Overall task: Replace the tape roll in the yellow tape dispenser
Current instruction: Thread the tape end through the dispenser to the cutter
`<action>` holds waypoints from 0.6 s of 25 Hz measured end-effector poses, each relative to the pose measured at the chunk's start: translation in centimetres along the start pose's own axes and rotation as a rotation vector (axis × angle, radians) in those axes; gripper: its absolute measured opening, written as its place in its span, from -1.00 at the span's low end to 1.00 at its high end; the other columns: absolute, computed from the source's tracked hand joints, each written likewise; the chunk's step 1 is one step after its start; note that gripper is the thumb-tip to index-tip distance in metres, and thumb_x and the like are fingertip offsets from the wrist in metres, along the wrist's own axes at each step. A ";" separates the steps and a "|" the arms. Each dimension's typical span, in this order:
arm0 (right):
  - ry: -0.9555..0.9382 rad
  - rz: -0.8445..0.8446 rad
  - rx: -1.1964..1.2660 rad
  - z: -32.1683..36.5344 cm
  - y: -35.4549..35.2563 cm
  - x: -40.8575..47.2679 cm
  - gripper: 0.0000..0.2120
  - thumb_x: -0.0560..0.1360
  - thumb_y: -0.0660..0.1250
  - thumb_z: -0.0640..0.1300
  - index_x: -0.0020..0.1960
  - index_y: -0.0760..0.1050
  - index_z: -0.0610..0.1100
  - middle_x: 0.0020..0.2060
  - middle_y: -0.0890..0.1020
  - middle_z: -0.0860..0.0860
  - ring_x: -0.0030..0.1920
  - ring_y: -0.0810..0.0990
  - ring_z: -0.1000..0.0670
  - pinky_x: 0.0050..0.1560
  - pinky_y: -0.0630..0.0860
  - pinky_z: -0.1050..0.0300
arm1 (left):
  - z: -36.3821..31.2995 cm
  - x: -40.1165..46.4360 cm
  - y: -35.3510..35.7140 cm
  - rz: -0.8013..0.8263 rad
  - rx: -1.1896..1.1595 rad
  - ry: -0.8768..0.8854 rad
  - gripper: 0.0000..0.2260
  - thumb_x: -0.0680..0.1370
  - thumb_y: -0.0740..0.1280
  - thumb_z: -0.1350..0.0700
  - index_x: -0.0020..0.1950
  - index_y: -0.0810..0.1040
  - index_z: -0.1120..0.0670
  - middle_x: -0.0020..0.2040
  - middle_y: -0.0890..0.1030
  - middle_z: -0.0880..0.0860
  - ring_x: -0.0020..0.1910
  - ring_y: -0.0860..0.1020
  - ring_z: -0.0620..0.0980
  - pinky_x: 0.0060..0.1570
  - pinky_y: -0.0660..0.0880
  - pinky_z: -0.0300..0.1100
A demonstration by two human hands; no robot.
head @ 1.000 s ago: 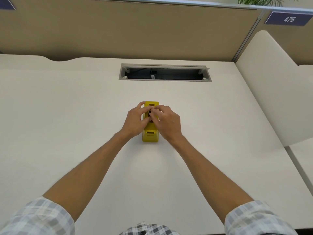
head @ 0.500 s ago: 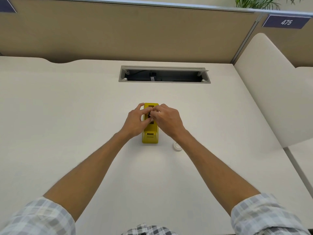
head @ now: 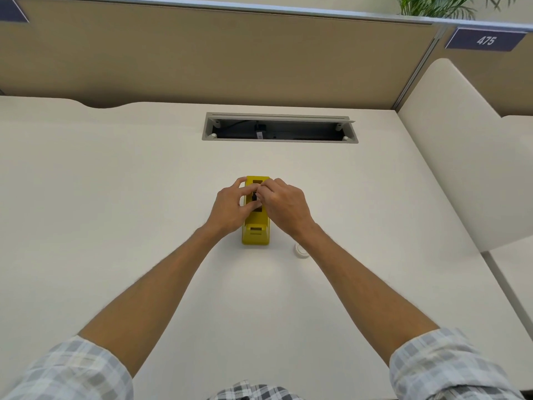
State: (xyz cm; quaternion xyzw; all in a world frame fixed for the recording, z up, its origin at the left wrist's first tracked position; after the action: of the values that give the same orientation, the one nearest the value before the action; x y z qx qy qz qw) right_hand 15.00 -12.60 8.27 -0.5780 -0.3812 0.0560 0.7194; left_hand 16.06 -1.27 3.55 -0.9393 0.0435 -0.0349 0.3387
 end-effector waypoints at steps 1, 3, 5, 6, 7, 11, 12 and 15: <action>0.005 0.004 0.001 0.0 0.1 -0.1 -0.97 0.46 0.42 -0.29 -0.14 0.62 -0.19 -0.22 0.66 -0.06 -0.27 0.60 -0.08 -0.46 0.46 0.13 | 0.0 0.0 0.0 -0.002 0.008 0.006 -0.69 0.55 0.36 -0.02 0.30 0.54 -0.13 0.42 0.44 0.01 0.26 0.50 0.12 0.25 0.49 0.11; 0.002 -0.014 -0.007 0.1 0.0 -0.2 -0.92 0.48 0.40 -0.25 -0.18 0.62 -0.18 -0.23 0.66 -0.04 -0.28 0.59 -0.07 -0.47 0.46 0.12 | 0.1 0.0 -0.1 -0.007 0.023 0.016 -0.68 0.55 0.36 -0.03 0.31 0.54 -0.12 0.42 0.45 0.01 0.25 0.51 0.12 0.26 0.48 0.12; -0.014 -0.032 -0.018 0.1 -0.3 -0.3 -0.91 0.47 0.43 -0.24 -0.22 0.63 -0.16 -0.24 0.67 -0.01 -0.30 0.59 -0.06 -0.49 0.44 0.15 | 0.2 0.0 0.0 -0.012 0.036 0.014 -0.67 0.55 0.36 -0.04 0.32 0.53 -0.13 0.42 0.45 0.01 0.26 0.50 0.13 0.26 0.47 0.14; -0.022 -0.033 -0.019 0.0 -0.3 -0.3 -0.93 0.44 0.46 -0.25 -0.22 0.64 -0.16 -0.25 0.67 -0.01 -0.30 0.60 -0.06 -0.49 0.43 0.16 | 0.3 0.1 0.0 -0.011 0.041 0.008 -0.67 0.55 0.36 -0.04 0.32 0.53 -0.14 0.43 0.44 0.02 0.28 0.49 0.13 0.27 0.46 0.15; -0.027 -0.031 -0.019 0.0 -0.4 -0.3 -0.94 0.42 0.48 -0.26 -0.22 0.64 -0.16 -0.25 0.68 -0.01 -0.30 0.60 -0.06 -0.48 0.42 0.17 | 0.4 0.1 0.1 -0.009 0.046 0.002 -0.66 0.54 0.36 -0.04 0.32 0.52 -0.14 0.44 0.44 0.02 0.29 0.49 0.14 0.28 0.45 0.16; -0.028 0.005 0.008 0.1 -0.1 0.0 -0.93 0.39 0.50 -0.30 -0.21 0.63 -0.18 -0.26 0.68 -0.03 -0.29 0.60 -0.06 -0.47 0.37 0.20 | 0.5 0.1 0.1 0.000 0.055 -0.016 -0.65 0.55 0.35 -0.06 0.34 0.50 -0.16 0.47 0.41 0.02 0.30 0.47 0.15 0.32 0.40 0.19; -0.018 0.005 0.018 0.1 0.0 0.0 -0.93 0.40 0.48 -0.31 -0.20 0.62 -0.19 -0.26 0.67 -0.04 -0.29 0.59 -0.06 -0.47 0.36 0.20 | 0.5 0.1 0.1 -0.001 0.054 -0.020 -0.64 0.55 0.35 -0.07 0.35 0.50 -0.15 0.47 0.41 0.02 0.30 0.48 0.16 0.31 0.41 0.19; 0.034 0.031 0.025 -0.2 0.5 -0.2 -0.97 0.49 0.38 -0.29 -0.11 0.59 -0.20 -0.20 0.65 -0.07 -0.24 0.60 -0.08 -0.45 0.42 0.14 | 0.4 0.1 0.1 -0.007 0.056 -0.029 -0.65 0.55 0.35 -0.06 0.34 0.51 -0.13 0.47 0.40 0.02 0.29 0.50 0.16 0.30 0.44 0.16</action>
State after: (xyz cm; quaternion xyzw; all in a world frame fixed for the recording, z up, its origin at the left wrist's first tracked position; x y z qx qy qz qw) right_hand 15.16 -12.69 7.78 -0.5756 -0.3591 0.0624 0.7320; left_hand 16.14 -1.12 3.22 -0.9301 0.0342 -0.0236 0.3651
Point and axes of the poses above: each hand's wrist, its own x-axis towards the middle knuckle, its own y-axis out of the palm, z = x × y, the point moved 7 cm from there along x, towards the middle knuckle
